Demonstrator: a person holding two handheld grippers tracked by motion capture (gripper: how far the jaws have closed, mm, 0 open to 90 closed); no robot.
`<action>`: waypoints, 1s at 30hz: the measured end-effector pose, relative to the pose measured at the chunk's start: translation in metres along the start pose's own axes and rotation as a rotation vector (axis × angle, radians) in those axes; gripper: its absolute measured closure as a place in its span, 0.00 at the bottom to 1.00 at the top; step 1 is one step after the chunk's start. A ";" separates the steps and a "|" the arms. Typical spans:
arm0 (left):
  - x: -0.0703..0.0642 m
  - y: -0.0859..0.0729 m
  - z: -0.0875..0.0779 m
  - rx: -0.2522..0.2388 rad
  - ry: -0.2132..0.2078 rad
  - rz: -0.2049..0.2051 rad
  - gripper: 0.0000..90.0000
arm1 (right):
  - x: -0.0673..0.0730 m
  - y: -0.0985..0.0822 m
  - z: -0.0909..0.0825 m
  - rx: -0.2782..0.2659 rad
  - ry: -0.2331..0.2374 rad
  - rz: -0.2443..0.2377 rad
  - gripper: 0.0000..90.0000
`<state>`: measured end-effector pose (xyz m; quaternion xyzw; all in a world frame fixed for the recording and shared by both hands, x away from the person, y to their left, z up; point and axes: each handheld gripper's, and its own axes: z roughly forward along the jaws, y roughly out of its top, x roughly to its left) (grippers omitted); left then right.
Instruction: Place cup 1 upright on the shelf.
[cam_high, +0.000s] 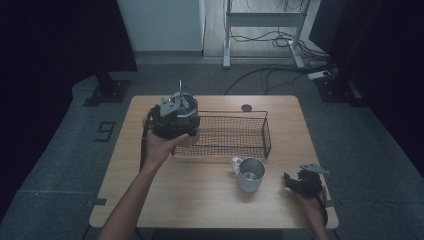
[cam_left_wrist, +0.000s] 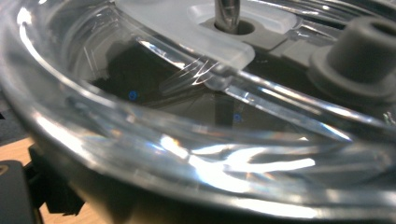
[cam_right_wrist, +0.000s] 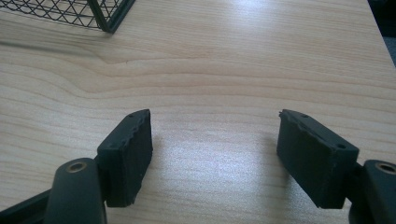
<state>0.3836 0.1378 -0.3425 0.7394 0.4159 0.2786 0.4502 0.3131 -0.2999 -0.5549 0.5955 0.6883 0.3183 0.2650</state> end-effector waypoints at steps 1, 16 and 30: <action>0.000 0.000 0.000 0.000 0.000 0.000 0.04 | 0.000 0.000 0.000 0.000 0.000 0.000 0.30; 0.005 0.009 0.017 0.007 -0.001 -0.028 0.04 | 0.000 0.000 0.000 -0.002 -0.001 0.001 0.30; 0.007 0.013 0.034 0.007 -0.006 -0.047 0.04 | 0.000 0.000 0.000 -0.002 0.000 0.002 0.30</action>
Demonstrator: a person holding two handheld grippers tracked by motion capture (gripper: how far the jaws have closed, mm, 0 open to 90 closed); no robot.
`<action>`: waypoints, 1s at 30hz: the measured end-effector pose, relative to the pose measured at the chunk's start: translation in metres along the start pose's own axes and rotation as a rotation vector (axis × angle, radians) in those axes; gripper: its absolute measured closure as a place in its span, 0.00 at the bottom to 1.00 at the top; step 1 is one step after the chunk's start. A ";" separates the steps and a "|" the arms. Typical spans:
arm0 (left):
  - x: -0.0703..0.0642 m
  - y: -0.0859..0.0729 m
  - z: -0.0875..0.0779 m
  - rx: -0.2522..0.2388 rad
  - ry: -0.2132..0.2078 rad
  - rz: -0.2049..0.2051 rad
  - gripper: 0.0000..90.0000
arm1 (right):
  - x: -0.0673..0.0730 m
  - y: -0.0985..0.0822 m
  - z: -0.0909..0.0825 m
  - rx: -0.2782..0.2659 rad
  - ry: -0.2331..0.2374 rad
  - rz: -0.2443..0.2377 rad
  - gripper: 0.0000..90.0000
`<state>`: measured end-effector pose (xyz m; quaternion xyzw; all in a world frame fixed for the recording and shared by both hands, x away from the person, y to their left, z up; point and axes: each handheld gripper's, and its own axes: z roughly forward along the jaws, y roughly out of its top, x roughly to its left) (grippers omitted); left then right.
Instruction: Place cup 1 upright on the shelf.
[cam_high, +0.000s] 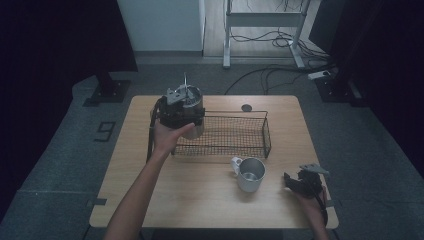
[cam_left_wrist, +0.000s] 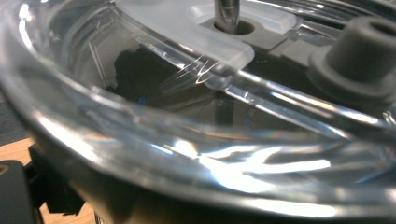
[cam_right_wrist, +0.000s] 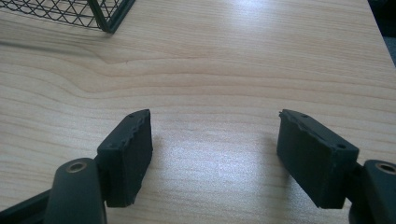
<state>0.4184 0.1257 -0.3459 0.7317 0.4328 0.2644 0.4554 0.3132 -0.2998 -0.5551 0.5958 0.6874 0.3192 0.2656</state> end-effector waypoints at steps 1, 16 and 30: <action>0.000 0.000 0.000 0.000 0.000 0.000 0.04 | 0.000 0.000 0.000 0.000 0.000 0.000 0.30; 0.003 -0.003 0.024 0.034 0.019 -0.014 0.04 | 0.000 0.000 0.000 0.000 0.000 -0.001 0.30; 0.002 -0.008 0.043 0.048 0.017 -0.012 0.04 | 0.000 0.000 0.000 0.001 0.000 -0.001 0.30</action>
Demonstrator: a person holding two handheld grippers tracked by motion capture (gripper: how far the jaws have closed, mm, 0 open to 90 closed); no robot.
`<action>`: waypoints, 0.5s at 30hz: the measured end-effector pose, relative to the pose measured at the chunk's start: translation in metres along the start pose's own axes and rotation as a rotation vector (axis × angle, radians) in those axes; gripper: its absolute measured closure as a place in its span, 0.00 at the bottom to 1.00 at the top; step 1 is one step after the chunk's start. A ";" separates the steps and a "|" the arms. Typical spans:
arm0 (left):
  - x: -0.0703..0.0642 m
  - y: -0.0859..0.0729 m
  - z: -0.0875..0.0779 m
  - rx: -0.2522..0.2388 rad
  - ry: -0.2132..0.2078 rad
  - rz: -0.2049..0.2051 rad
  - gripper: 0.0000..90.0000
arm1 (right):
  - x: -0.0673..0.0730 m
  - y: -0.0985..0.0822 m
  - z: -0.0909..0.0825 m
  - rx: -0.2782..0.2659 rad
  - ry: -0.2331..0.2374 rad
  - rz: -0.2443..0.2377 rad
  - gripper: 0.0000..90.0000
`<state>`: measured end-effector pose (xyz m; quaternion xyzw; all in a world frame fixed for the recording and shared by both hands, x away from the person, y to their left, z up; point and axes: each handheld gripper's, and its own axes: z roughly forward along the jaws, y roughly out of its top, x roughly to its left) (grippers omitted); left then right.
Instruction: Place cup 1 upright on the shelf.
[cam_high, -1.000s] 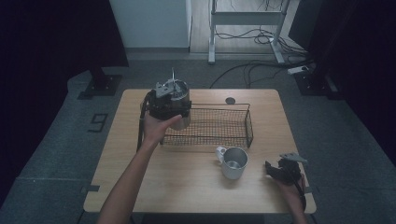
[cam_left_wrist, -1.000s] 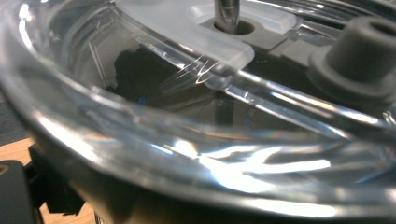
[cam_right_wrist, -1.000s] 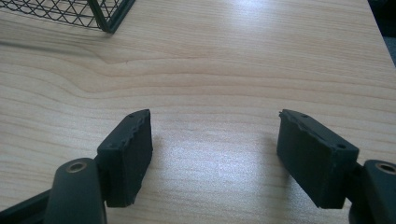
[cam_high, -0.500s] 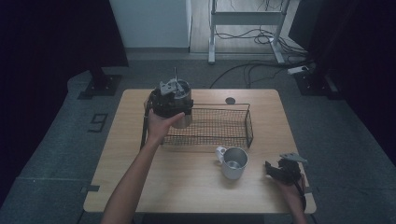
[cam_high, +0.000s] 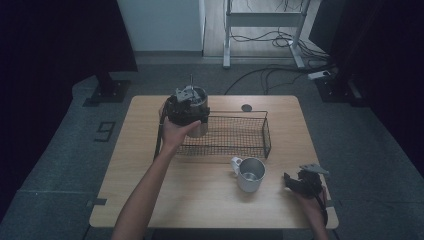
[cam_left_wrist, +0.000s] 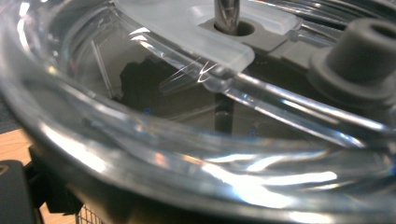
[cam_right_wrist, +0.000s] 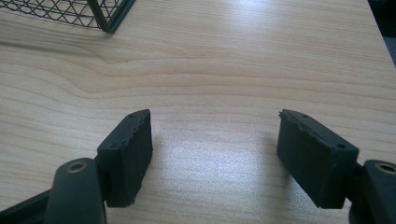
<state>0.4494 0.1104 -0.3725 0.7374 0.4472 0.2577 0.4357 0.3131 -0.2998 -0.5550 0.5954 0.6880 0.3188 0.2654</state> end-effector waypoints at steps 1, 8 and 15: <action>0.000 0.000 0.000 0.000 0.000 0.000 0.04 | 0.000 0.000 0.000 0.000 0.000 0.000 0.30; -0.001 -0.003 0.013 0.020 0.001 -0.006 0.04 | 0.000 0.000 0.000 0.000 0.000 0.000 0.30; -0.001 -0.005 0.019 0.032 0.005 -0.012 0.04 | 0.000 0.000 0.000 -0.001 0.001 0.001 0.30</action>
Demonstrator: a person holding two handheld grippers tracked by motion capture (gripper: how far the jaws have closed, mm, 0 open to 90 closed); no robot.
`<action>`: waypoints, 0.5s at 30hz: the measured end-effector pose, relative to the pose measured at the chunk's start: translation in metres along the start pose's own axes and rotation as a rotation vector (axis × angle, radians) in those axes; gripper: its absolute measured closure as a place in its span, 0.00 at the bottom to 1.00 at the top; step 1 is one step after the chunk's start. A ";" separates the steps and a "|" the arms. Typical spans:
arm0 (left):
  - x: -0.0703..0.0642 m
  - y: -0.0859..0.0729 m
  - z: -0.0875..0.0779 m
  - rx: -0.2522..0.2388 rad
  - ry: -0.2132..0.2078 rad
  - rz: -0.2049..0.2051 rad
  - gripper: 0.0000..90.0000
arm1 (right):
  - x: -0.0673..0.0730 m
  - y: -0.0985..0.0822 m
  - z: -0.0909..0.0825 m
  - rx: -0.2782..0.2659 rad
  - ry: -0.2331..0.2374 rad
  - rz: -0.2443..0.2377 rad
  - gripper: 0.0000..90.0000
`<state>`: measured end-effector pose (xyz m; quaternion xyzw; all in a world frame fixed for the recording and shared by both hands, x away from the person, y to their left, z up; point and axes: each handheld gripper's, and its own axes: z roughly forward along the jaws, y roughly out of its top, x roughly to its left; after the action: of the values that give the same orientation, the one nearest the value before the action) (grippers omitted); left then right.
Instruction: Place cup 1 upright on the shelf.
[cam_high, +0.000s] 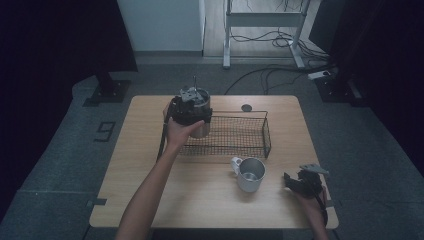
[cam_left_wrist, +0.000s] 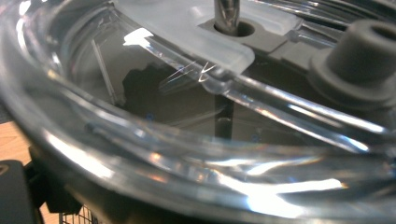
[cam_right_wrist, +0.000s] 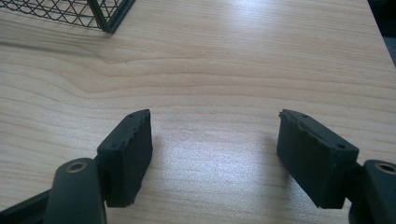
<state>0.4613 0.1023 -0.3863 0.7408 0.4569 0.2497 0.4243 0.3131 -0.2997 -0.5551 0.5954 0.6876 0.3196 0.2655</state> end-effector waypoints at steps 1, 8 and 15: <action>-0.001 -0.001 0.002 0.006 0.001 0.004 0.04 | 0.000 0.000 0.000 0.001 -0.001 -0.001 0.30; -0.002 -0.003 0.006 0.007 -0.002 -0.001 0.04 | 0.000 0.000 0.000 0.001 -0.001 0.000 0.30; -0.001 -0.011 0.014 0.034 0.006 -0.010 0.04 | 0.000 0.000 0.000 0.002 -0.001 -0.001 0.30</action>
<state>0.4666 0.0986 -0.4026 0.7449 0.4658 0.2420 0.4118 0.3130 -0.2997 -0.5550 0.5956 0.6879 0.3186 0.2655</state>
